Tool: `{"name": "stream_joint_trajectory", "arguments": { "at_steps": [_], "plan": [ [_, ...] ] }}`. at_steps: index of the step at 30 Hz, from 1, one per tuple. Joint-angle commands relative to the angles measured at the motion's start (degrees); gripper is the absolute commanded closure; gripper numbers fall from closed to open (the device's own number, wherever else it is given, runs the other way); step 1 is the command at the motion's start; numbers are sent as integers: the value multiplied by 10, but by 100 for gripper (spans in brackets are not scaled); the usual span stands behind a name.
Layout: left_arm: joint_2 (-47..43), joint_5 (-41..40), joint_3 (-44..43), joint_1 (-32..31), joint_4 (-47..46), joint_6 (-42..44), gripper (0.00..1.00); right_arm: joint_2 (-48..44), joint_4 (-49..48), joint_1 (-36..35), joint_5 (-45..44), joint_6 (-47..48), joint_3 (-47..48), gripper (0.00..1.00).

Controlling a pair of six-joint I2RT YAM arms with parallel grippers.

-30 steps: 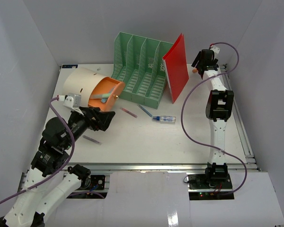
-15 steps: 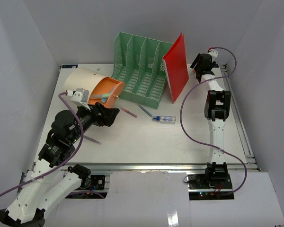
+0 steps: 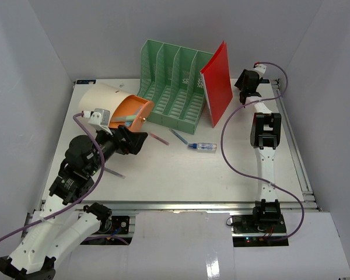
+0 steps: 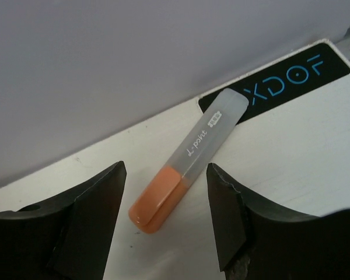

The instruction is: Organize the desk

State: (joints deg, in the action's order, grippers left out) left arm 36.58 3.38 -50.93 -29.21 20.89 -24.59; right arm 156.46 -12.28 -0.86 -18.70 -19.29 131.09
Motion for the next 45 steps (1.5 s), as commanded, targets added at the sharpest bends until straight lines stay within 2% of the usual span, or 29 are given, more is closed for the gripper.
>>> {"name": "stream_joint_trajectory", "arguments": {
  "at_steps": [1,6,11,19,28,36,45],
  "plan": [
    [10,-8,3,0,-16,13,2,11,-40,2,-4,20,19,37],
    [16,-5,-4,0,-17,25,2,5,-29,2,7,24,14,42],
    [5,-5,-2,0,-16,27,2,-8,-15,21,26,20,-4,53],
    [-17,-1,0,-1,-14,24,2,-51,39,26,78,5,-63,63],
    [-63,27,9,0,2,0,2,-136,141,32,149,3,-147,66],
    [-104,56,12,0,32,-30,2,-224,170,38,205,20,-264,67],
    [-158,83,27,0,45,-77,2,-229,296,36,198,73,-246,61]
  ]
}}
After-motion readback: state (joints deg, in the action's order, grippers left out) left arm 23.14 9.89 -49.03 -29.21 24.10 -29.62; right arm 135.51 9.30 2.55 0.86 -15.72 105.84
